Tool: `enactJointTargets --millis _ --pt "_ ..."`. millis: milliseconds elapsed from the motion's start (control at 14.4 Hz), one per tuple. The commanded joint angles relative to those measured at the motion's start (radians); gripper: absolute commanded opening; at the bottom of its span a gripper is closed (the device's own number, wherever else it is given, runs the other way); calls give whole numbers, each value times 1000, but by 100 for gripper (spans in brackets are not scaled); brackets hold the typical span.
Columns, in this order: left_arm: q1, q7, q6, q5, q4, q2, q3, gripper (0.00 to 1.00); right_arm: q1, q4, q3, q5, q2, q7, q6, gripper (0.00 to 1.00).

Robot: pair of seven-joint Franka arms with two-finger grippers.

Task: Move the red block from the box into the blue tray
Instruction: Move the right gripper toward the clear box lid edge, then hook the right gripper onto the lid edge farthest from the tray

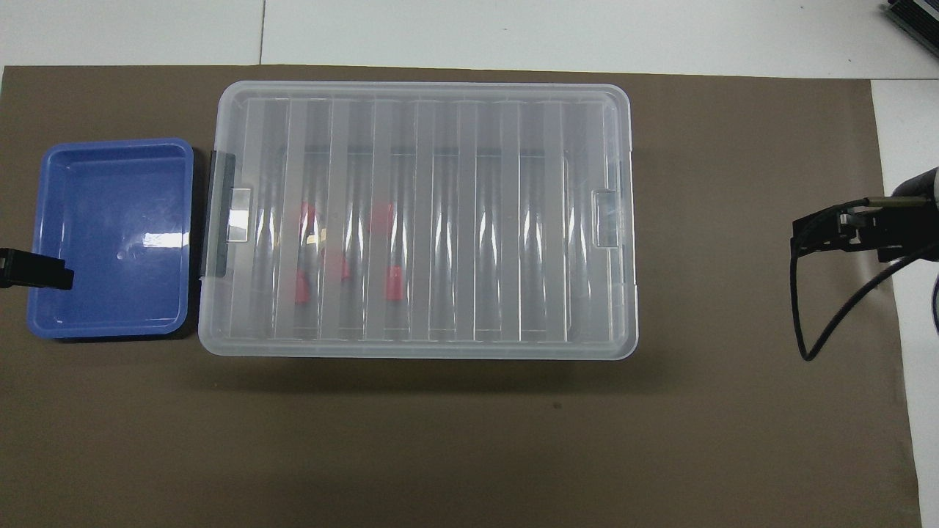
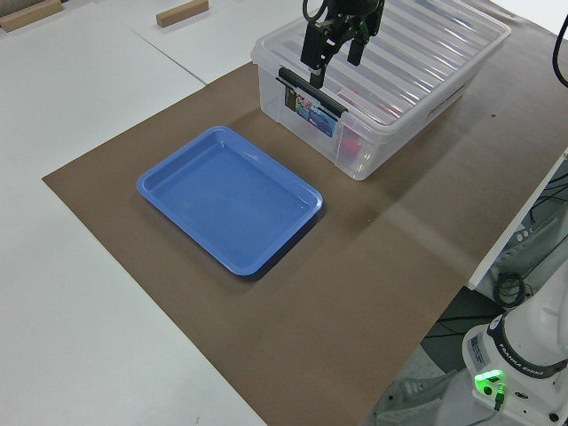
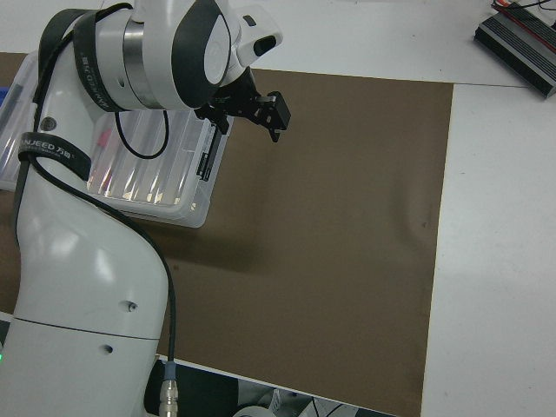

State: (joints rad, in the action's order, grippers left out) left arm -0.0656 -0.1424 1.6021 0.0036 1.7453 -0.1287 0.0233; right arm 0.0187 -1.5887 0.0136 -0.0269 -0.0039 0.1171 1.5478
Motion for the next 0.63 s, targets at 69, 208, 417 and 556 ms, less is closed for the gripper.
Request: enactJointTargets --millis 69,208,417,556 --pt "1 -3 12 -11 31 -29 -6 100 15 -132 15 7 -53 15 144 100" --pt "3 -3 12 -11 31 -29 -6 100 43 -158 16 2 -41 51 211 100" --pt "3 -3 12 -11 31 -29 -6 100 102 -217 16 4 -24 128 311 100" --pt "3 -3 12 -11 31 -29 -6 100 144 -252 16 4 -9 179 382 100"
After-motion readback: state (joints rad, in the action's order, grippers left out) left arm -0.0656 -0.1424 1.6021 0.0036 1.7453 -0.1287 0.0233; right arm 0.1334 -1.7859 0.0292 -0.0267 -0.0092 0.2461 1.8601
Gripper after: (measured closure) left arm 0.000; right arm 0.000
